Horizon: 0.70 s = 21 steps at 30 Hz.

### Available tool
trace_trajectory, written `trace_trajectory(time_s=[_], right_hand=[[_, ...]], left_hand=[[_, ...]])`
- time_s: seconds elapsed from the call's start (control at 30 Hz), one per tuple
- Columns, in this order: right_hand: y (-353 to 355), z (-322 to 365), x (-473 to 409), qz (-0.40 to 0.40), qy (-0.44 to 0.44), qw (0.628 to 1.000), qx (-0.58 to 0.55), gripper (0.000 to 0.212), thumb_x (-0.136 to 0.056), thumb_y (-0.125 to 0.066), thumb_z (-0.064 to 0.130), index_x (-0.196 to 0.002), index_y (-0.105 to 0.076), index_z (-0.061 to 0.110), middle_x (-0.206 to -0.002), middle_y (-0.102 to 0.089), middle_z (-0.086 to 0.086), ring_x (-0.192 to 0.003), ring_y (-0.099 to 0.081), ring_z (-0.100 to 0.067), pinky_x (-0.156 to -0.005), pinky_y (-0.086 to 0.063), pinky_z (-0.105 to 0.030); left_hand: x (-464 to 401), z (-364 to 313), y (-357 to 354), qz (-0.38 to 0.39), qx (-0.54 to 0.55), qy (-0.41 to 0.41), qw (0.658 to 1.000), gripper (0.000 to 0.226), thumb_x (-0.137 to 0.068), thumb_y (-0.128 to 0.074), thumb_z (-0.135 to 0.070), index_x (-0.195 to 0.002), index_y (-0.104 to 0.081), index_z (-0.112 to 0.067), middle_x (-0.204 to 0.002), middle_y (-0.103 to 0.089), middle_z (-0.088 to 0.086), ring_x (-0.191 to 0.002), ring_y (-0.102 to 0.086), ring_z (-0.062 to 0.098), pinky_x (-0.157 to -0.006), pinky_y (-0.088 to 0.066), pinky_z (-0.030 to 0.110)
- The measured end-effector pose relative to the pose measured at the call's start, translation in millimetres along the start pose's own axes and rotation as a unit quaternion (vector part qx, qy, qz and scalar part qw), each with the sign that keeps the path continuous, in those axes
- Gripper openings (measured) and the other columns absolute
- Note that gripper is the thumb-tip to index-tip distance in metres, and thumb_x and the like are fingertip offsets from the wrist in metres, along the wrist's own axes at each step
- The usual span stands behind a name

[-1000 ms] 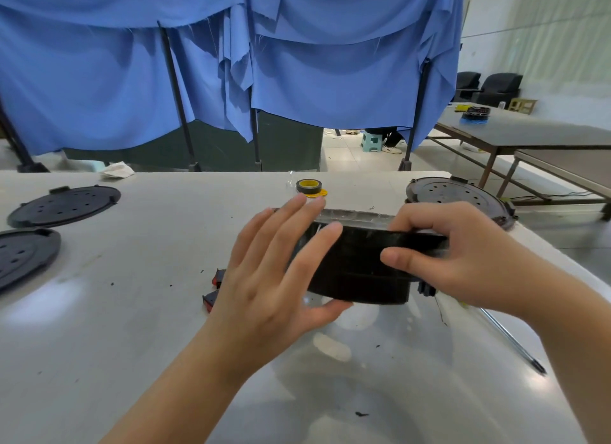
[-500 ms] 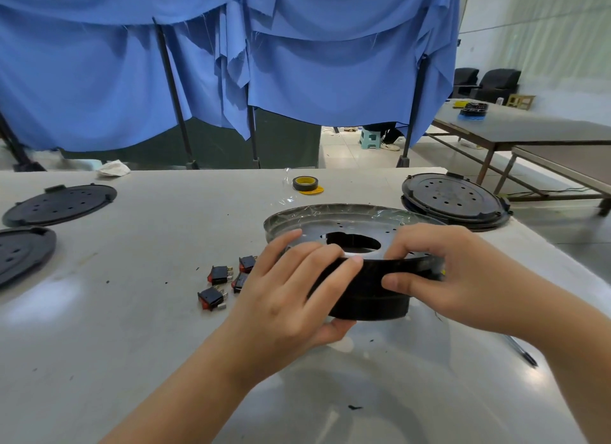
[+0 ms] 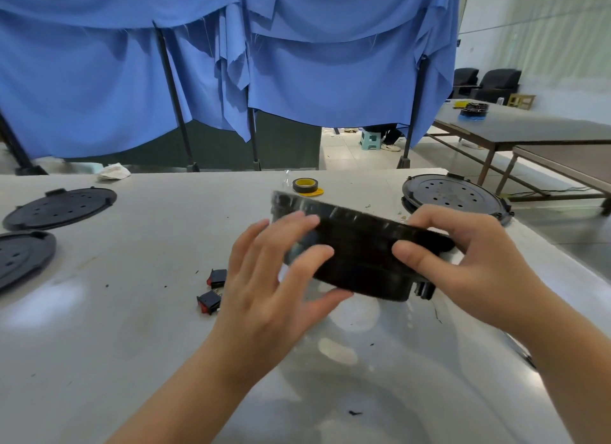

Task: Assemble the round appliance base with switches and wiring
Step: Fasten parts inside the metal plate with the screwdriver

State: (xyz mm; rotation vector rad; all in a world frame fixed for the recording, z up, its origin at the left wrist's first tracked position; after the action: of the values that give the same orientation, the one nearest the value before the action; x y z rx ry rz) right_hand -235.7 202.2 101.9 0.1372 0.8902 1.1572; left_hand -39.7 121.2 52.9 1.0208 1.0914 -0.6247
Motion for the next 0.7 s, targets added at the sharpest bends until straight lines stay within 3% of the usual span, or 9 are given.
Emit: trace_trajectory(time_s=[0.13, 0.2, 0.3, 0.37, 0.43, 0.5, 0.53, 0.6, 0.7], right_hand=[[-6, 6, 2, -0.058, -0.009, 0.997, -0.048, 0.008, -0.081, -0.067, 0.021, -0.074, -0.064, 0.025, -0.067, -0.062, 0.001, -0.055, -0.058, -0.011, -0.047, -0.047, -0.009], [-10, 8, 3, -0.07, -0.015, 0.995, -0.066, 0.006, -0.08, -0.066, 0.021, -0.075, -0.065, 0.025, -0.068, -0.063, 0.0, -0.055, -0.059, -0.01, -0.047, -0.049, -0.012], [-14, 7, 5, -0.093, -0.019, 0.992, -0.088, 0.013, -0.083, -0.066, 0.016, -0.075, -0.064, 0.025, -0.064, -0.062, 0.001, -0.051, -0.057, -0.003, -0.046, -0.049, -0.014], [-16, 7, 5, -0.103, -0.024, 0.988, -0.109, 0.01, -0.083, -0.066, 0.021, -0.074, -0.064, 0.025, -0.064, -0.063, 0.002, -0.055, -0.06, -0.005, -0.051, -0.053, -0.017], [-17, 7, 6, -0.111, -0.037, 0.984, -0.134, 0.009, -0.077, -0.064, 0.032, -0.075, -0.066, 0.023, -0.068, -0.066, -0.003, -0.06, -0.064, -0.011, -0.054, -0.056, -0.024], [-18, 6, 7, -0.121, -0.044, 0.981, -0.146, 0.015, -0.074, -0.063, 0.035, -0.079, -0.067, 0.021, -0.069, -0.066, -0.006, -0.061, -0.065, -0.016, -0.054, -0.056, -0.024], [-18, 6, 7, -0.127, -0.045, 0.98, -0.148, 0.015, -0.074, -0.063, 0.035, -0.08, -0.067, 0.021, -0.069, -0.066, -0.006, -0.061, -0.065, -0.017, -0.054, -0.056, -0.025], [-19, 7, 9, -0.134, -0.042, 0.98, -0.144, 0.013, -0.076, -0.063, 0.035, -0.081, -0.067, 0.024, -0.069, -0.068, -0.003, -0.061, -0.065, -0.016, -0.053, -0.057, -0.025], [-21, 6, 11, -0.14, -0.034, 0.98, -0.138, 0.01, -0.077, -0.063, 0.034, -0.079, -0.067, 0.026, -0.07, -0.069, 0.003, -0.06, -0.065, -0.008, -0.052, -0.054, -0.018]], left_hand=[[-2, 1, 6, -0.026, 0.069, 0.139, 0.988, 0.043, -0.078, -0.071, -0.05, -0.098, -0.05, -0.018, -0.109, -0.042, -0.001, -0.101, -0.043, 0.015, -0.083, -0.046, 0.029], [-1, 2, 6, -0.018, 0.107, 0.222, 0.969, 0.044, -0.07, -0.074, -0.053, -0.091, -0.048, -0.024, -0.102, -0.036, -0.013, -0.096, -0.041, 0.01, -0.083, -0.044, 0.023], [-1, 1, 3, 0.004, 0.178, 0.364, 0.914, 0.046, -0.062, -0.079, -0.059, -0.079, -0.045, -0.032, -0.092, -0.038, -0.025, -0.089, -0.045, 0.009, -0.08, -0.047, 0.024], [-2, -1, 0, 0.02, 0.231, 0.433, 0.871, 0.039, -0.059, -0.072, -0.062, -0.072, -0.051, -0.032, -0.082, -0.047, -0.023, -0.079, -0.048, 0.004, -0.071, -0.043, 0.013], [-4, -6, -1, 0.046, 0.295, 0.483, 0.823, 0.036, -0.055, -0.068, -0.062, -0.068, -0.065, -0.029, -0.071, -0.058, -0.011, -0.064, -0.049, 0.005, -0.06, -0.042, 0.01], [-7, -10, 0, 0.079, 0.357, 0.519, 0.773, 0.037, -0.051, -0.068, -0.062, -0.071, -0.075, -0.032, -0.069, -0.067, -0.003, -0.064, -0.057, 0.014, -0.057, -0.046, 0.012], [-8, -12, 2, 0.09, 0.381, 0.531, 0.752, 0.037, -0.049, -0.068, -0.062, -0.072, -0.076, -0.034, -0.069, -0.069, -0.004, -0.063, -0.06, 0.01, -0.058, -0.048, 0.011], [-11, -14, 5, 0.097, 0.409, 0.549, 0.722, 0.037, -0.047, -0.069, -0.059, -0.071, -0.077, -0.033, -0.065, -0.069, -0.01, -0.057, -0.059, -0.002, -0.055, -0.046, 0.009], [-14, -14, 8, 0.093, 0.422, 0.568, 0.701, 0.033, -0.046, -0.071, -0.054, -0.069, -0.078, -0.031, -0.061, -0.068, -0.012, -0.053, -0.057, -0.006, -0.049, -0.043, 0.009]])
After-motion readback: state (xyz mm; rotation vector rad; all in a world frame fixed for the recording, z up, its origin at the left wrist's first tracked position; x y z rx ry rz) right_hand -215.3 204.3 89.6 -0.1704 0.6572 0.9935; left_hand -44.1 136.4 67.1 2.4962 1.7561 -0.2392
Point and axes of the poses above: each hand's wrist, its own x-axis away from the middle knuckle, its own y-axis out of the back of the hand, z = x × y, the point moved 2 cm from there along -x, towards the middle knuckle
